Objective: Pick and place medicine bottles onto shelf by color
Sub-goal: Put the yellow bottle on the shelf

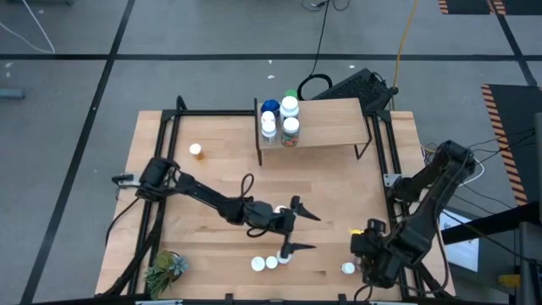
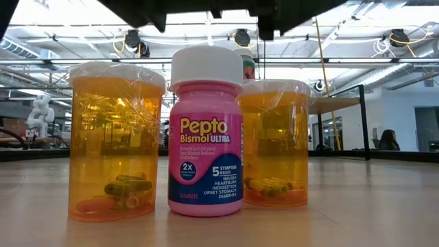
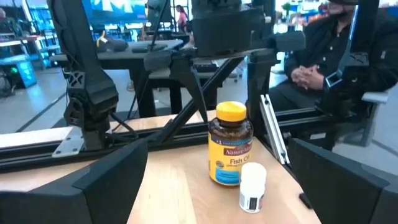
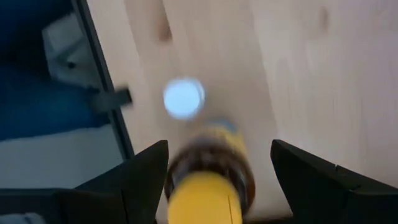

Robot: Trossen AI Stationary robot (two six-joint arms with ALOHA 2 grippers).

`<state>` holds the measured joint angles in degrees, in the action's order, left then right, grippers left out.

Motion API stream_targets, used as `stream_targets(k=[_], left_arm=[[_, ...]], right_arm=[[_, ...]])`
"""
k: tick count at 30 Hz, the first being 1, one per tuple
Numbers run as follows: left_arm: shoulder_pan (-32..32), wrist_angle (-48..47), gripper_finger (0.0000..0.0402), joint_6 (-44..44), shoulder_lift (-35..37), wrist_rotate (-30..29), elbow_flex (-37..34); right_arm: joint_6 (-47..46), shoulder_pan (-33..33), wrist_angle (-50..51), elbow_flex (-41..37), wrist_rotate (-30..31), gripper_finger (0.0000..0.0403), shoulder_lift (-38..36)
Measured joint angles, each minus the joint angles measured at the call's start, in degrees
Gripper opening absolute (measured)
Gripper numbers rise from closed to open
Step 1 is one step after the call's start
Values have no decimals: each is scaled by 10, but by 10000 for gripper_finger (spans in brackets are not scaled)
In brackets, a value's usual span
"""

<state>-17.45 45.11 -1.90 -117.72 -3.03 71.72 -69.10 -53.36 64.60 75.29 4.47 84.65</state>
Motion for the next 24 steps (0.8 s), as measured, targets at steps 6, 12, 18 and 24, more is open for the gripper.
stream_targets(k=[6,12,18,24], left_arm=[[5,19,392,25,-12,0,0],[5,-11,392,23,-12,0,0],[5,-35,392,18,-12,0,0],[4,-36,392,18,-12,0,0]], right_arm=[[-24,-11,26,0,-21,277,-27],[-75,-31,44,0,-32,277,-55],[-166,-78,73,0,-124,277,-54],[-212,-116,54,-32,-118,277,-54]])
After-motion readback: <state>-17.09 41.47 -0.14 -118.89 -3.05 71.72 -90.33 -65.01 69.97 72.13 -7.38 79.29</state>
